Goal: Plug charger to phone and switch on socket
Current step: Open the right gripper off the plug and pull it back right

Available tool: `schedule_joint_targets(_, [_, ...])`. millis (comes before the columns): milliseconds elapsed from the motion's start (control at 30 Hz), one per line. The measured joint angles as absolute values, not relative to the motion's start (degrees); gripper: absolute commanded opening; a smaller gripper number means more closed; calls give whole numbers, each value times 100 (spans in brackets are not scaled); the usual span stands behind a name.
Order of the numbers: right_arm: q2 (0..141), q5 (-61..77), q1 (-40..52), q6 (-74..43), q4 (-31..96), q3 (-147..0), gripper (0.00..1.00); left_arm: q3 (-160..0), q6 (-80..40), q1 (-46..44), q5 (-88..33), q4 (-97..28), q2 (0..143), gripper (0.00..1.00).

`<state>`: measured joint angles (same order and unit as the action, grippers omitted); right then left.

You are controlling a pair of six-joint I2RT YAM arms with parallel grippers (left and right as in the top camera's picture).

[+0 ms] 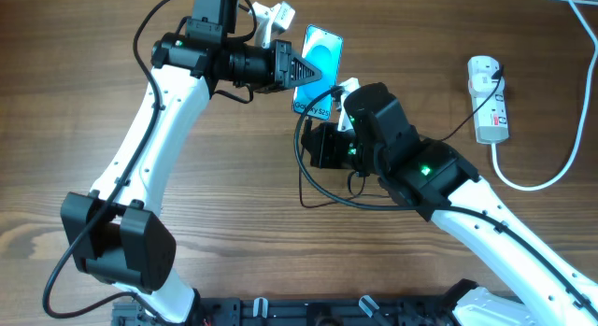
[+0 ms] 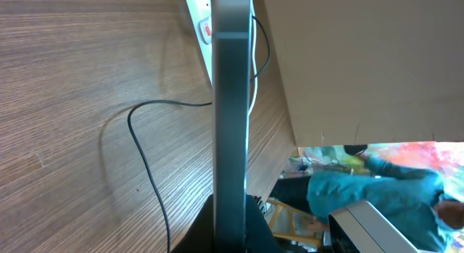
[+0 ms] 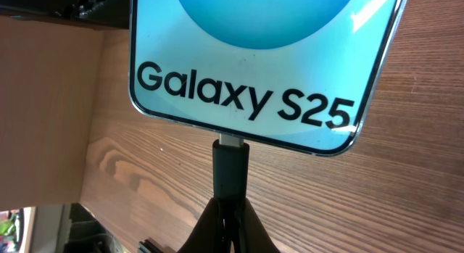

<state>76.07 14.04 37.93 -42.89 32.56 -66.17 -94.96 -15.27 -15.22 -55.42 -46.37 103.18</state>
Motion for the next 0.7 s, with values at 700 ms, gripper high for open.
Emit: schedule_joint_targets(700, [7629, 1415, 3822, -4353, 3155, -6615, 4, -9498, -1249, -1492, -5535, -4840, 10318, 4])
